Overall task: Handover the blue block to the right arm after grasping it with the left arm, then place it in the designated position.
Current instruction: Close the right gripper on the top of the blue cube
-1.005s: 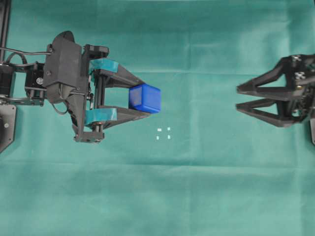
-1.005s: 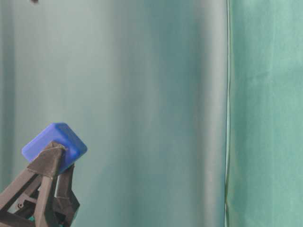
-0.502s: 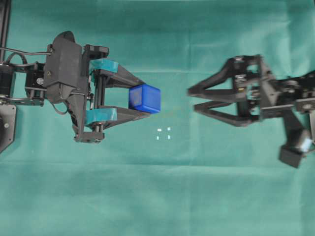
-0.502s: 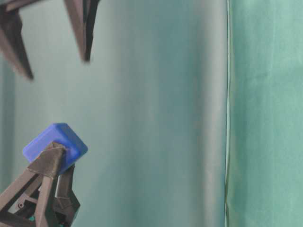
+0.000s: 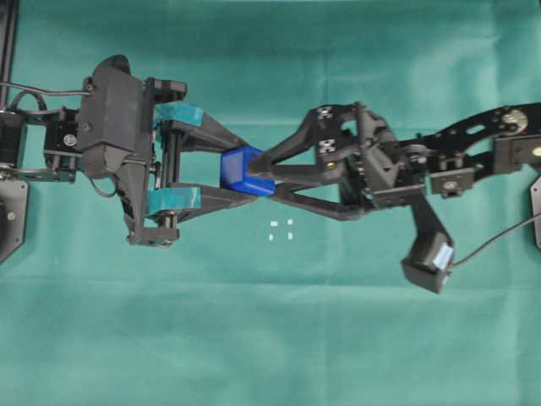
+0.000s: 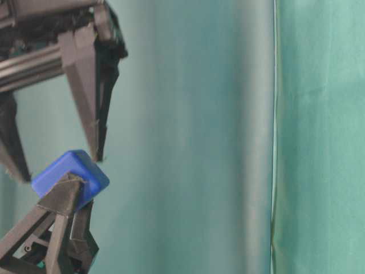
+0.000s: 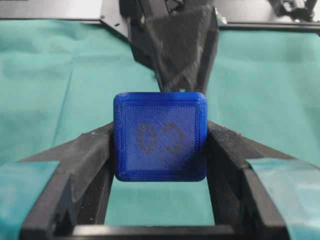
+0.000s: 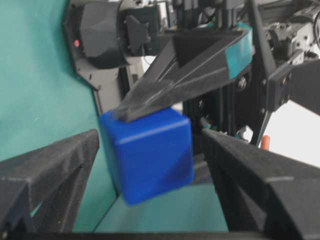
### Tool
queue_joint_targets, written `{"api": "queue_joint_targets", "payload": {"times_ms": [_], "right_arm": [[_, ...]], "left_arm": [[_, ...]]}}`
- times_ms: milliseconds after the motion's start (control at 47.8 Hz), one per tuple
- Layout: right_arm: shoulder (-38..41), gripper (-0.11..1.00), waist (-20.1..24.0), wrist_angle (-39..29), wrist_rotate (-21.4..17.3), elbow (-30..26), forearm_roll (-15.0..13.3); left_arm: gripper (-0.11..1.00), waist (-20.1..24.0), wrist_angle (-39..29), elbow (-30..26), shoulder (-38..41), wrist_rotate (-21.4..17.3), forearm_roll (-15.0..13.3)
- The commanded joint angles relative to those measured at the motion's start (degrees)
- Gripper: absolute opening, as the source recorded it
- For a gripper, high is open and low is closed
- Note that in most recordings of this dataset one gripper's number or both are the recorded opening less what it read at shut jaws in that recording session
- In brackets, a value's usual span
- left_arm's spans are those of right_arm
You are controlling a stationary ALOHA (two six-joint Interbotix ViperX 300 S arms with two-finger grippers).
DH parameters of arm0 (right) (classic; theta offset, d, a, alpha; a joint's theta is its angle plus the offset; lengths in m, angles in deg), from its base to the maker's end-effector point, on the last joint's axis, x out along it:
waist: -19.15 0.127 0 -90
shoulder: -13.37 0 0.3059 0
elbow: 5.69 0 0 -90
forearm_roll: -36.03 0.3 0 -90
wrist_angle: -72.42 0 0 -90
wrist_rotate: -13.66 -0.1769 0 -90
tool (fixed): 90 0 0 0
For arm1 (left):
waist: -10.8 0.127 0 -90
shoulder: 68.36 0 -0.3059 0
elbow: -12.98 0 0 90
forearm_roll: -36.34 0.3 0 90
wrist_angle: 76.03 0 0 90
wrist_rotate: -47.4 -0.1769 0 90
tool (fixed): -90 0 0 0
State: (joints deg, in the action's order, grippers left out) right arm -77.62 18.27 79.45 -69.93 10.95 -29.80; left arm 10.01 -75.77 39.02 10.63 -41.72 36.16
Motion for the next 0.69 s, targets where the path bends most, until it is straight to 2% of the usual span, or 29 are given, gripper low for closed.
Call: {"api": "queue_joint_targets", "payload": {"times_ms": [0,314,670], "right_arm": [[0.35,0.90,-0.26,0.44,0.09,-2.72,0.00],[2.90,0.90,-0.53,0.44,0.18,-5.80,0.00],[2.99,0.90,-0.53,0.35,0.18,-5.71,0.00]], "left_arm": [[0.46,0.09,0.18,-0.62,-1.05,0.09,-0.09],[0.46,0.09,0.00,-0.62,-1.05,0.09,-0.09],[0.46,0.18,-0.18,-0.62,-1.05,0.09,-0.09]]}}
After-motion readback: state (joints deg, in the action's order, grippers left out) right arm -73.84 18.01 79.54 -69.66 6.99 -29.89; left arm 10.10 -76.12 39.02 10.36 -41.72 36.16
